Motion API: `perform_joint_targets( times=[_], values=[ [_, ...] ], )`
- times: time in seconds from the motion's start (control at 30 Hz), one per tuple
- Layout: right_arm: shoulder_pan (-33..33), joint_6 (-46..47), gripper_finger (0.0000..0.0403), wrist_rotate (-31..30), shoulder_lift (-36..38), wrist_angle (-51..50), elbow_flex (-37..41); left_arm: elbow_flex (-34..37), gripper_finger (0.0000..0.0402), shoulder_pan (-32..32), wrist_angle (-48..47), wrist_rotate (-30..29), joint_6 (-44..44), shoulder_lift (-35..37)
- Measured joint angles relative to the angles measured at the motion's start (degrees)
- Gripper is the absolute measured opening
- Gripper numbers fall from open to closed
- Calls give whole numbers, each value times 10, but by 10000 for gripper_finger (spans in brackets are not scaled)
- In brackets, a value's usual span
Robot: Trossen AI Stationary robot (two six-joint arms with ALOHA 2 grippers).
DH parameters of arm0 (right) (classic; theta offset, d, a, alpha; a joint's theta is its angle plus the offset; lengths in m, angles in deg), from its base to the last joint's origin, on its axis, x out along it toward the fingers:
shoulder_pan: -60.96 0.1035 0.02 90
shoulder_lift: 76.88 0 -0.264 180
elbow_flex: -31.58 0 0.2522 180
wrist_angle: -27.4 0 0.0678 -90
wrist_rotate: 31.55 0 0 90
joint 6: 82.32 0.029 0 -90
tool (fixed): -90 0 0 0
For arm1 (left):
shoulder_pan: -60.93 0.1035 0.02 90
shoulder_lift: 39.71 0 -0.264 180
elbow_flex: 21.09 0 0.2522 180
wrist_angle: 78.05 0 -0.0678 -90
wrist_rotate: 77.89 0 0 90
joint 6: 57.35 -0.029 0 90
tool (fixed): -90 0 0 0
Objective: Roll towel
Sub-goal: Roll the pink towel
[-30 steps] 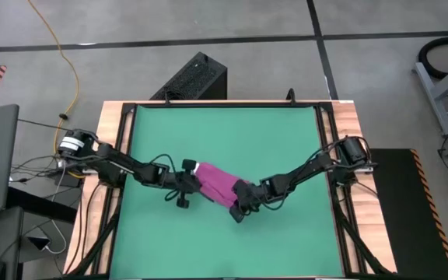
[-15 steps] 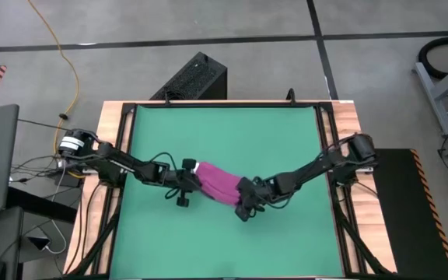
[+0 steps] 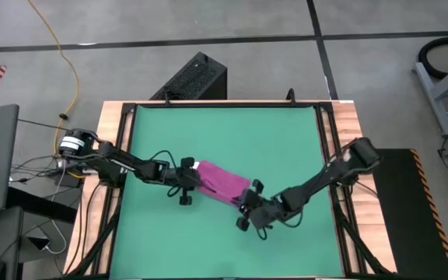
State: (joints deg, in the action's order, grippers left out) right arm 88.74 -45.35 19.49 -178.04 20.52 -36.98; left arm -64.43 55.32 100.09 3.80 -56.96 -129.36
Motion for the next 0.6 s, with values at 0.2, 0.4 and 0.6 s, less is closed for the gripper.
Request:
perform_joint_targets(
  times=[0.2, 0.4, 0.6],
  values=[
    [-8, -1, 22, 0, -60, 49, 1, 0, 0, 0, 11, 12, 7, 0],
    [-24, 5, 19, 0, -60, 21, 0, 0, 0, 0, 12, 14, 16, 0],
    [-32, 24, 10, 11, -60, 0, 0, 0, 0, 0, 13, 15, 25, 0]
  ],
)
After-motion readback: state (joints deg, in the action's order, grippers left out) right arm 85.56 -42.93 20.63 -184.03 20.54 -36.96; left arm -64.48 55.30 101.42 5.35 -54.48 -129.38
